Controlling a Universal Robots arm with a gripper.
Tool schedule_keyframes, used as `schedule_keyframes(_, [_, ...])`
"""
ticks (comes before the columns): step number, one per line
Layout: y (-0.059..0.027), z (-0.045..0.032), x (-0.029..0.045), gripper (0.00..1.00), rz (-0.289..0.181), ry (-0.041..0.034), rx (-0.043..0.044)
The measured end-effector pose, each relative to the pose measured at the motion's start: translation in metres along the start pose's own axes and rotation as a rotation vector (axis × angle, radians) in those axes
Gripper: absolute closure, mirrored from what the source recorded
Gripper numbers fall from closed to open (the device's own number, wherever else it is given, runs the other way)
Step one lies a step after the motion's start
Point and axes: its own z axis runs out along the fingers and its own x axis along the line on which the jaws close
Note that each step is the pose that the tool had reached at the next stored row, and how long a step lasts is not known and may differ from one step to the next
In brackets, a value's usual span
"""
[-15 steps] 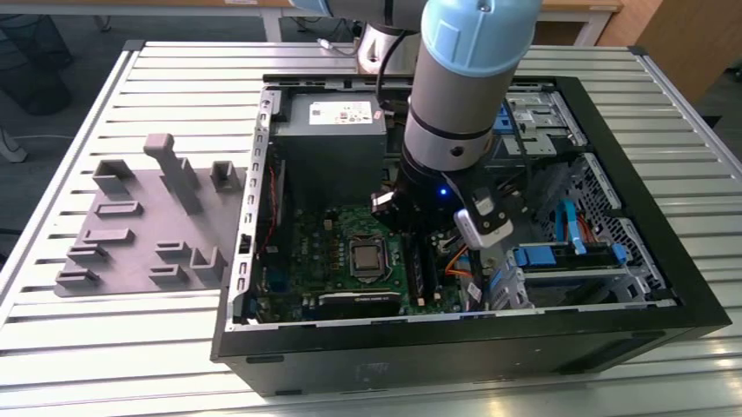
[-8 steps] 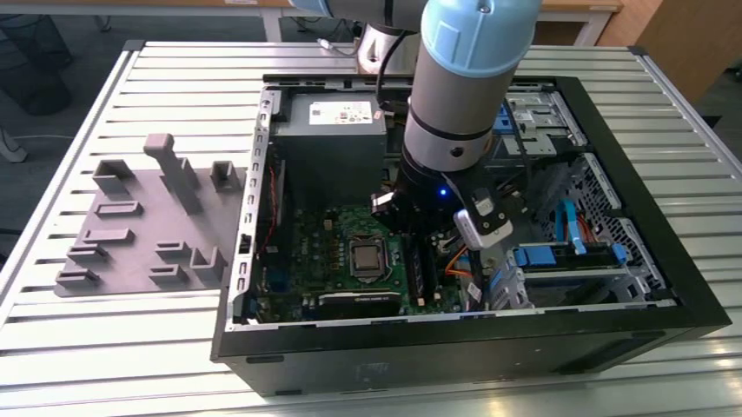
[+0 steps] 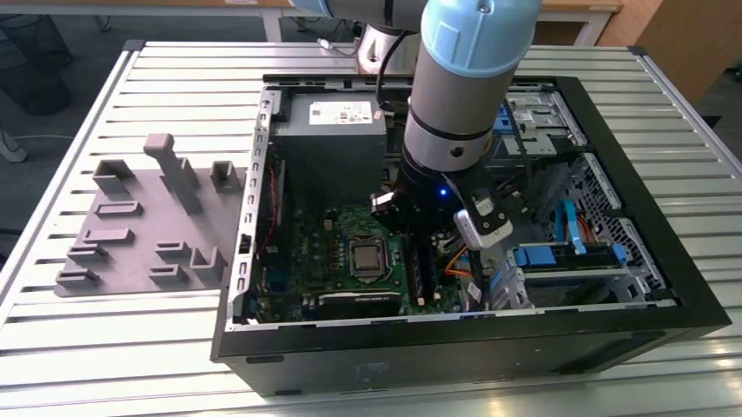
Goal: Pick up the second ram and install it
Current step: 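Press down the second ram until it locks into place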
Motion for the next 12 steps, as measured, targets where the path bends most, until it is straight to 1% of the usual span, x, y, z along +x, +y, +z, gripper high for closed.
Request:
schedule_keyframes(1, [0.0, -0.0003, 0.0, 0.79, 0.0, 0.0, -0.0001])
schedule_keyframes(3, [0.0, -0.0037, 0.0, 0.79, 0.0, -0.0001, -0.0001])
schedule_keyframes(10, [-0.0001, -0.0219, 0.0003, 0.79, 0.0, 0.0, 0.0])
schedule_keyframes(12, [-0.0001, -0.0234, 0.0003, 0.79, 0.0, -0.0001, -0.0002])
